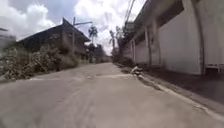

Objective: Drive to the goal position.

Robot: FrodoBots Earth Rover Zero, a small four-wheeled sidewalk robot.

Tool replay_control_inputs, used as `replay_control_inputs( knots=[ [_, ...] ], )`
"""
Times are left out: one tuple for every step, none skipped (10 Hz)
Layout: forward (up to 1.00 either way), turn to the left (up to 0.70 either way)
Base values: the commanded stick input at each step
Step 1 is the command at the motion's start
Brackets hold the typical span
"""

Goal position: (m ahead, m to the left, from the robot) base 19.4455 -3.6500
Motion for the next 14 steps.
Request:
replay_control_inputs(
  knots=[
    [1.0, 0.0],
    [1.0, 0.0],
    [1.0, 0.0],
    [1.0, 0.0],
    [1.0, 0.0],
    [1.0, 0.0],
    [1.0, 0.0],
    [1.0, 0.0],
    [1.0, 0.0],
    [1.0, 0.0],
    [1.0, 0.0],
    [1.0, 0.0],
    [1.0, 0.0],
    [1.0, 0.0]
  ],
)
